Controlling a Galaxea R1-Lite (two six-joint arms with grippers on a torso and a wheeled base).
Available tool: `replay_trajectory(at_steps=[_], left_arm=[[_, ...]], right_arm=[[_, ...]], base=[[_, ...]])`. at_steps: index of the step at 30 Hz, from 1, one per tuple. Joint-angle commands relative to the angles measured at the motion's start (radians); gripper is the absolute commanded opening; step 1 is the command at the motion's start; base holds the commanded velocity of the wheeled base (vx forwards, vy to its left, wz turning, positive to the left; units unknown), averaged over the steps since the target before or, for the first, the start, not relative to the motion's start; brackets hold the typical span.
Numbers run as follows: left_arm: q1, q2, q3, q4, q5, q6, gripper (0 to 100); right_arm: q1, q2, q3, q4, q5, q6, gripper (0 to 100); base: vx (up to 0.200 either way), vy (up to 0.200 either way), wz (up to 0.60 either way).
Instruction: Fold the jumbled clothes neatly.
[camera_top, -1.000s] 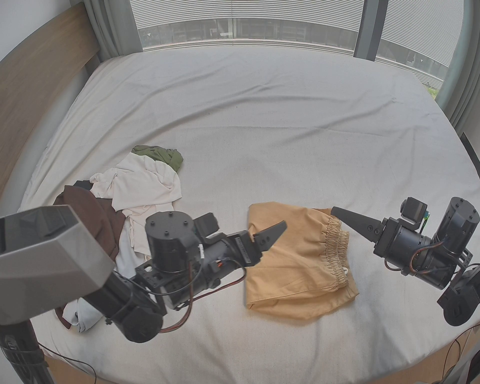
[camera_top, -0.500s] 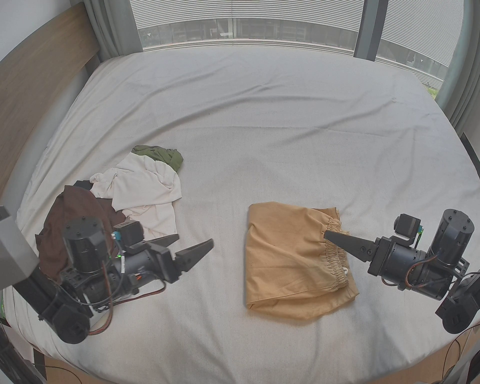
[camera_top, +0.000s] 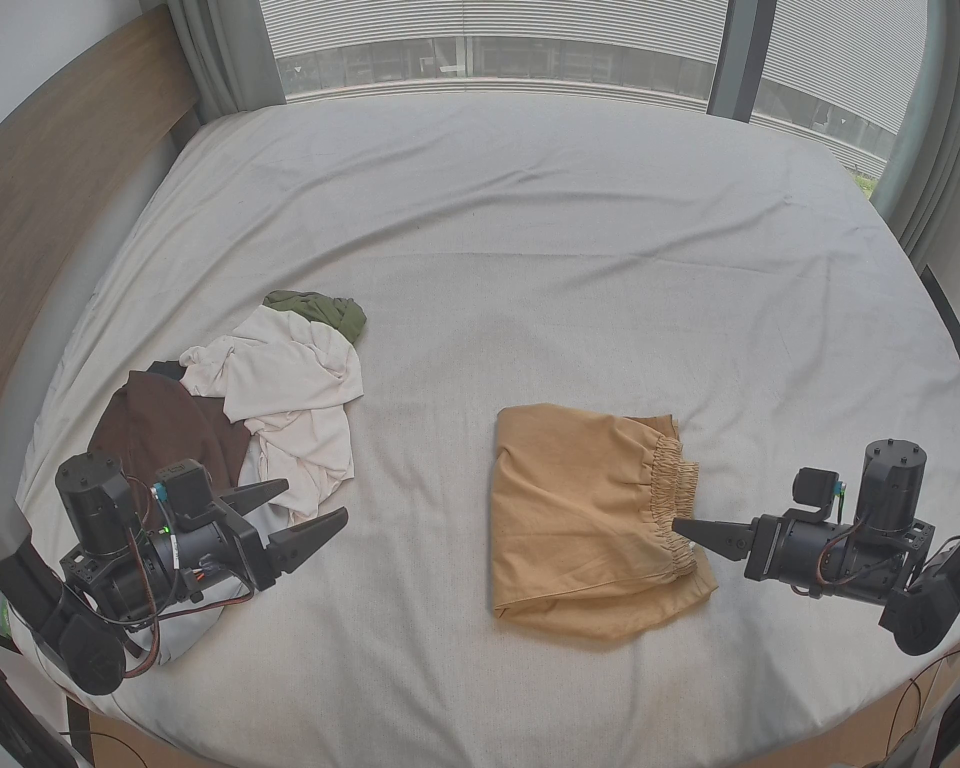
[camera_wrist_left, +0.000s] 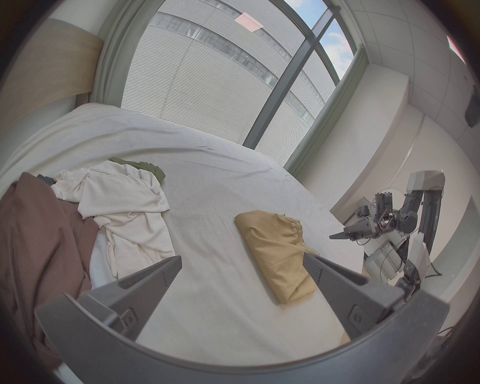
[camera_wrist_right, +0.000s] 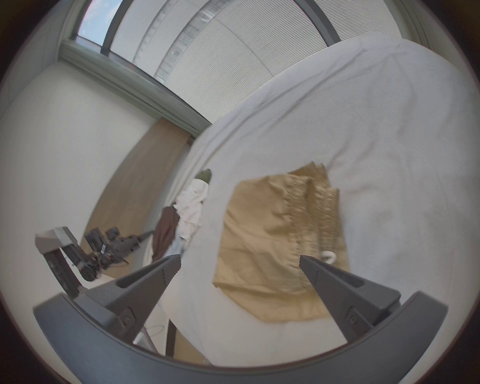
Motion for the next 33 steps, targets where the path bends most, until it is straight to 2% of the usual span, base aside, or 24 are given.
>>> replay_trajectory(at_steps=[1,9,14,20,25,26,30,33], left_arm=[[0.003,0.065,0.051,-0.042,-0.001,0.007,100],[-0.008,0.126,0.073,-0.145,-0.002,0.009,100],[-0.011,0.127,0.07,-0.148,-0.004,0.009,100],[-0.015,0.124,0.07,-0.148,-0.006,0.009,100],[-0.029,0.131,0.071,-0.148,-0.004,0.012,100],[-0.031,0.126,0.071,-0.148,-0.004,0.01,100],[-0.031,0.123,0.073,-0.148,-0.004,0.01,100],[-0.031,0.121,0.071,-0.149,-0.004,0.009,100]], right_arm=[[-0.051,0.008,0.022,0.025,-0.001,-0.048,100],[-0.086,0.157,0.025,0.019,-0.001,-0.042,100],[-0.08,0.254,0.032,0.01,0.002,-0.038,100],[-0.087,0.336,0.029,-0.075,0.005,-0.029,100],[-0.077,0.435,0.034,-0.24,0.007,0.057,100],[-0.048,0.504,0.035,-0.351,0.008,0.125,100],[-0.015,0.553,0.031,-0.412,0.011,0.148,100],[0.017,0.559,0.028,-0.474,0.011,0.2,100]], base=[[0.0,0.0,0.0],[0.0,0.0,0.0],[0.0,0.0,0.0],[0.0,0.0,0.0],[0.0,0.0,0.0],[0.0,0.0,0.0],[0.0,0.0,0.0],[0.0,0.0,0.0]])
